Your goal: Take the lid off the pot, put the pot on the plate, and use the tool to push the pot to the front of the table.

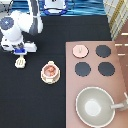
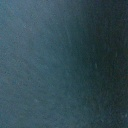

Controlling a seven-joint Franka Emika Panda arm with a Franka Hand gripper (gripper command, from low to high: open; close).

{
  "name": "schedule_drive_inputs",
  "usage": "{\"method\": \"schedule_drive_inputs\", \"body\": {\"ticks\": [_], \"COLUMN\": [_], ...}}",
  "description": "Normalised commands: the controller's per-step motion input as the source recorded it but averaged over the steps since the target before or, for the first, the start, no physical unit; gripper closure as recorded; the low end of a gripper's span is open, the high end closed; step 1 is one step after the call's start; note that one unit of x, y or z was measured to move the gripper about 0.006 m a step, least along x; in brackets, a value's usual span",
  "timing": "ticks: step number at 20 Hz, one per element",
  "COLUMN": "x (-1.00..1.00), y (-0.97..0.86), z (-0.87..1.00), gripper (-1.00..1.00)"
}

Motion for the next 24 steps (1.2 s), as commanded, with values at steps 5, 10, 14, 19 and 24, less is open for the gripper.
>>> {"method": "schedule_drive_inputs", "body": {"ticks": [5, 10, 14, 19, 24], "x": [-0.42, -0.37, -0.26, -0.22, -0.28], "y": [0.64, 0.63, 0.62, 0.69, 0.83], "z": [0.91, 0.69, 0.57, 0.47, 0.10], "gripper": [1.00, 1.00, 1.00, 1.00, 1.00]}}
